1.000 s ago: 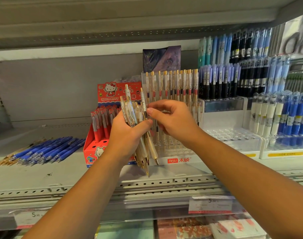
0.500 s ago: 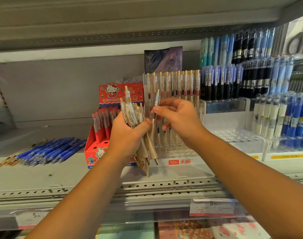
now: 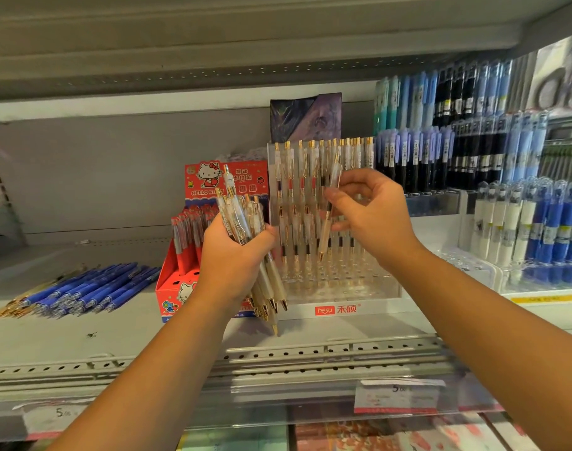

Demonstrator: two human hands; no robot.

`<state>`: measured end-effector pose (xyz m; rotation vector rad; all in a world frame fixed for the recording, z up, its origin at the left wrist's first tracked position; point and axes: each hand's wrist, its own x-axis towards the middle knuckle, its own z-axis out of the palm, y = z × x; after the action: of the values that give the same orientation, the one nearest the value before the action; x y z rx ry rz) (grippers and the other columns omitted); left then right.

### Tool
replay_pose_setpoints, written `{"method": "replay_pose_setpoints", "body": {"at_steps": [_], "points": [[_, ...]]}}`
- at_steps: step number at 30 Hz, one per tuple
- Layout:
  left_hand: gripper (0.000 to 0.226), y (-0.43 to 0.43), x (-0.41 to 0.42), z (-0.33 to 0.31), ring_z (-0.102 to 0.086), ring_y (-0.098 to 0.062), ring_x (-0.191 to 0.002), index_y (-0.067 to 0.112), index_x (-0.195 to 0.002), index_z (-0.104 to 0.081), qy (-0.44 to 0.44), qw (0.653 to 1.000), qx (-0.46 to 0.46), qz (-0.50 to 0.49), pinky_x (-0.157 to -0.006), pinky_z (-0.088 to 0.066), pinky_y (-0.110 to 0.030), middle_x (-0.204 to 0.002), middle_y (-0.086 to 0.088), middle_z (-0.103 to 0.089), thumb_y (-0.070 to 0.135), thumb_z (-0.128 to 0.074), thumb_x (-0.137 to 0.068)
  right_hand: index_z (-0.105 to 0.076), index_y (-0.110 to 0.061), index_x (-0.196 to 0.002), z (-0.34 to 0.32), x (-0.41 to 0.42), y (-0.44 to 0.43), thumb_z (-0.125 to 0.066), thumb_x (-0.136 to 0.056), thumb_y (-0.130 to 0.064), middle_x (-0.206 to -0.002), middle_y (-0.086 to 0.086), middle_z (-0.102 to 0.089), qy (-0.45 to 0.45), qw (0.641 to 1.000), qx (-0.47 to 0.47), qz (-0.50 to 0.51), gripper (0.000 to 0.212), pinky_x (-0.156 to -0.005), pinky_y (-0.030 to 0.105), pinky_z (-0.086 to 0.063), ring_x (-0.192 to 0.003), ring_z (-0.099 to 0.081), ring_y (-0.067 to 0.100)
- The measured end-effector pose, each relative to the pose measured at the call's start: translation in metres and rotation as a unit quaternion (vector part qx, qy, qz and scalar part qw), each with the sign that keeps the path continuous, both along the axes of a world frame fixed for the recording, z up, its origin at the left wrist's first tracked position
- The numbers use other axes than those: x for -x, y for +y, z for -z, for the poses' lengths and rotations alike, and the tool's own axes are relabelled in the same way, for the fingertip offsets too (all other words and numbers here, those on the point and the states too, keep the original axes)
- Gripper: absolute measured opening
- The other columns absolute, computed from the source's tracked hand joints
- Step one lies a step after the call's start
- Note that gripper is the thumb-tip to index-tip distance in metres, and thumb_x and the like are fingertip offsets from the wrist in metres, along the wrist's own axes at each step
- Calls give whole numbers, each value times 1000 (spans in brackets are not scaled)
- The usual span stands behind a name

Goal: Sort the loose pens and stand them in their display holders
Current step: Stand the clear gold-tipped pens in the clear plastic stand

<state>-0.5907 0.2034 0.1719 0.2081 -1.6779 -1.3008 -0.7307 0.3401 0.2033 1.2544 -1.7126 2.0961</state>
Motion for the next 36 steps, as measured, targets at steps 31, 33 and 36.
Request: {"method": "replay_pose_setpoints", "body": {"at_steps": [31,33,36], "points": [[18,5,-1,1,-69,-15,-72,27,-92,-65,31,997,56,38,-65,-54,-25,-74,7,-70,24,-71,-76,-61,-29,-90,30,13,-14,-74,-86,-27,-78,-12,-68,102,954,-260,109,14,-66,26,-57,-68,-67,2],[19,5,1,1,-70,-15,-76,27,-93,-64,34,997,60,37,-68,-54,-25,-77,6,-70,25,-71,-76,-61,-30,-85,31,13,-14,-75,-86,-28,-71,-11,-68,109,949,-271,119,13,-64,26,-55,-62,-65,-1],[19,8,3,-2,-68,-5,-78,26,-95,-64,45,996,69,43,-66,-52,-15,-80,13,-71,23,-70,-77,-66,-24,-89,32,15,-14,-75,-85,-29,-71,-7,-70,101,948,-272,128,12,-69,36,-59,-64,-67,5]]}}
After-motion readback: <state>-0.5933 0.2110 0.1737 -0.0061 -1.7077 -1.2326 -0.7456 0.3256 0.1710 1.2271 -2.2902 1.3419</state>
